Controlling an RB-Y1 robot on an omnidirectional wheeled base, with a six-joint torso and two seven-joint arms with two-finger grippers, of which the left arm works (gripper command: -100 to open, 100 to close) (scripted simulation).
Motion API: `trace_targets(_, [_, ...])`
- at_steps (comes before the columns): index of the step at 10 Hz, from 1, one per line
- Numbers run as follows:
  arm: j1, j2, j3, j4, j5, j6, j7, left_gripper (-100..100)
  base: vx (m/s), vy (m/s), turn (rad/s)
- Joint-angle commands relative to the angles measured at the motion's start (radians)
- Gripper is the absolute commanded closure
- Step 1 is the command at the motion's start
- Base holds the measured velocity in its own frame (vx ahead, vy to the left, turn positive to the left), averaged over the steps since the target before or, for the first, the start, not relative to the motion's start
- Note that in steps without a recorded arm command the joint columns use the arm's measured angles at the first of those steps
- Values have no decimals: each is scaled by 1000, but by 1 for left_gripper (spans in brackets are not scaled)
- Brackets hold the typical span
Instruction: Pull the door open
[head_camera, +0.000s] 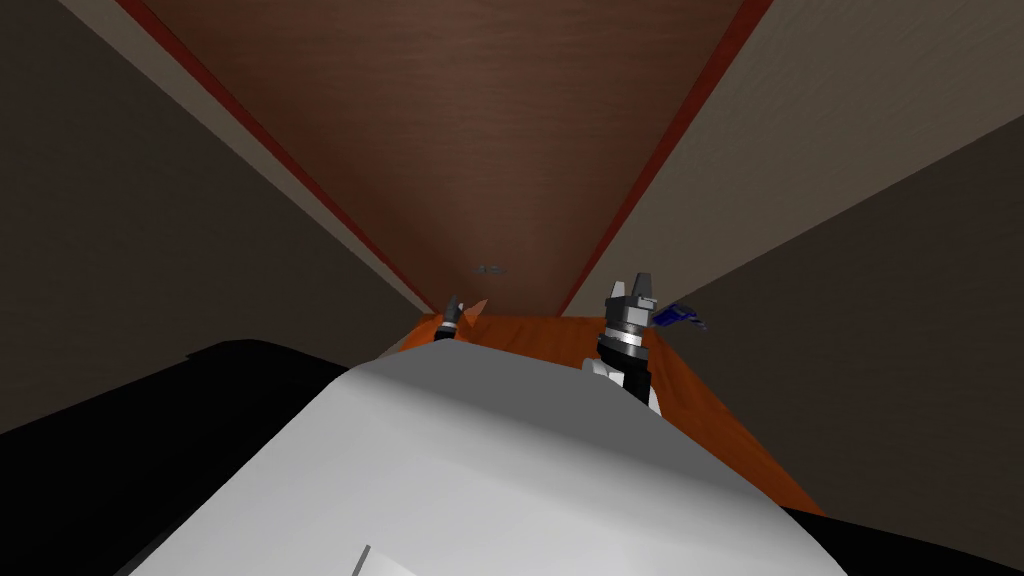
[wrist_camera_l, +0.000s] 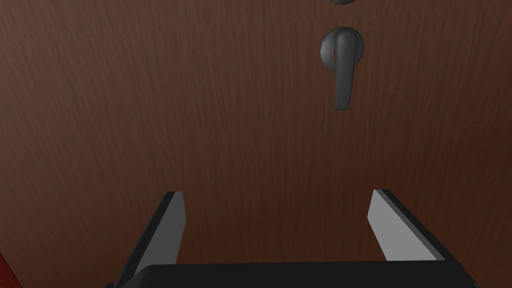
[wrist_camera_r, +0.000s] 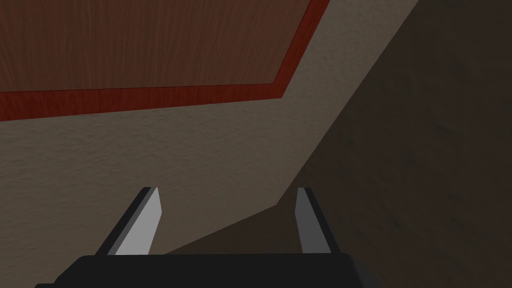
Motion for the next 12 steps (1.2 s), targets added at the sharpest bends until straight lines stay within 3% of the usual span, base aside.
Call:
trace_targets(1, [-10, 9, 3, 44, 8, -12, 13, -100, 138, 19, -57])
trace_targets(7, [-37, 28, 9, 156, 27, -43, 43, -100, 107, -2, -37])
trace_targets(9, [-52, 39, 13, 222, 38, -61, 60, -100, 163, 12, -63])
trace_targets(12, [-65, 48, 16, 278, 48, -77, 74, -100, 146, 19, -38])
